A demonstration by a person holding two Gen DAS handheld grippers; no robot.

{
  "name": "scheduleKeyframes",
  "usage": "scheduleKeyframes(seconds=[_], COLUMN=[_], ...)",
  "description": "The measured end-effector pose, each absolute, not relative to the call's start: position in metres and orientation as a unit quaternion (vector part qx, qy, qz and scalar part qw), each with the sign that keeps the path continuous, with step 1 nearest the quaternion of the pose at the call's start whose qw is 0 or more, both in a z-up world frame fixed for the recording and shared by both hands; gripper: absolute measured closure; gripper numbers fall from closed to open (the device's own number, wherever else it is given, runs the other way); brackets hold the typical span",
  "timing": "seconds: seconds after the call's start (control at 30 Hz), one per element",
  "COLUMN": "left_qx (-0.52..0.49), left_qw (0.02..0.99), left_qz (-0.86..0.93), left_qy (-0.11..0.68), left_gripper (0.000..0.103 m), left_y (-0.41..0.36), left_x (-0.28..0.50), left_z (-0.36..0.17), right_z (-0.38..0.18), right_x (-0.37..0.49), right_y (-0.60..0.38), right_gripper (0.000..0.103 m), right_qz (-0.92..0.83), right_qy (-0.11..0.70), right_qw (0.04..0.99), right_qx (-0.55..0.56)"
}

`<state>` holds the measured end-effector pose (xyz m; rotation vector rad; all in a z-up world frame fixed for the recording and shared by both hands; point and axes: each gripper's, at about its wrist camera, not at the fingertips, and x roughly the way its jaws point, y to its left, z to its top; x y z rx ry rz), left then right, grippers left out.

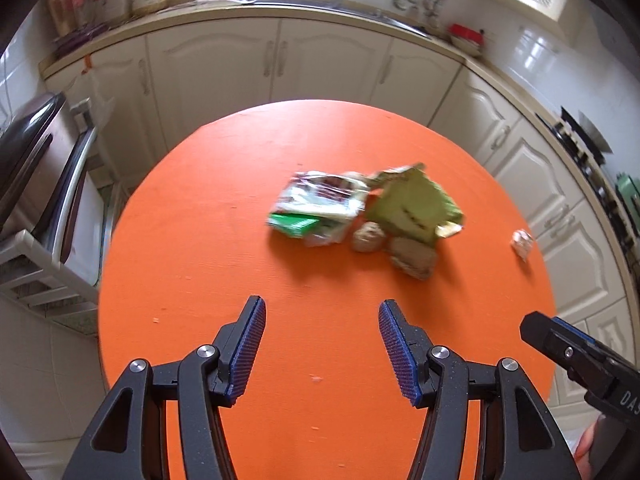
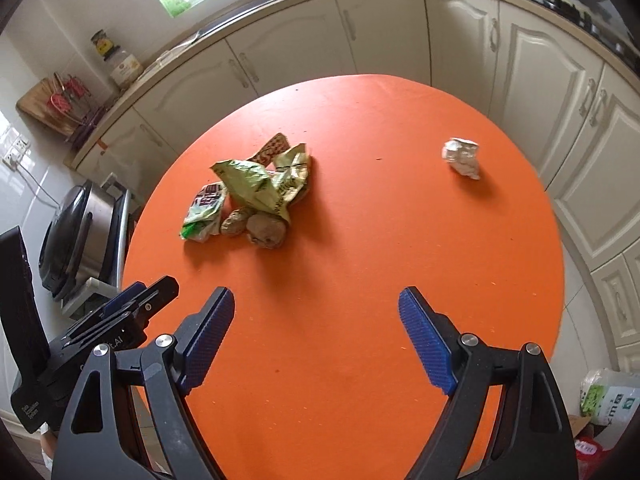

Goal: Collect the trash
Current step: 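Move both open grippers back over the remaining trash on the table, then close the right gripper on the brown potato beside the wrapper pile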

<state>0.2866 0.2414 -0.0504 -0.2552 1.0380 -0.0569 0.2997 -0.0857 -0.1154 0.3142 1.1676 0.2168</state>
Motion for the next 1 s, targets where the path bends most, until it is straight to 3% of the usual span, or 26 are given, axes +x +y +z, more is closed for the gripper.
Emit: scheduleKeyframes(seconds=[0.1, 0.4, 0.7, 0.77, 1.0], left_qx=[-0.135, -0.17, -0.176, -0.175, -0.165], left_qw=[0.86, 0.855, 0.845, 0.843, 0.844], left_qz=[-0.011, 0.024, 0.017, 0.012, 0.0], left_qy=[0.491, 0.49, 0.505, 0.509, 0.511], left_gripper=[0.048, 0.048, 0.048, 0.048, 0.048], left_y=[0.264, 0.316, 0.308, 0.303, 0.281], left_x=[0.286, 0.293, 0.314, 0.318, 0.324], left_z=[-0.05, -0.053, -0.069, -0.071, -0.071], right_z=[-0.117, -0.147, -0.17, -0.175, -0.174], right_x=[0.317, 0.363, 0.392, 0.395, 0.39], right_y=[-0.057, -0.005, 0.001, -0.002, -0.012], right_gripper=[0.018, 0.037, 0.05, 0.061, 0.063], right_qz=[0.113, 0.129, 0.09, 0.076, 0.102], right_qy=[0.558, 0.609, 0.618, 0.62, 0.616], right_qw=[0.812, 0.776, 0.776, 0.777, 0.778], right_qx=[0.127, 0.1, 0.087, 0.074, 0.076])
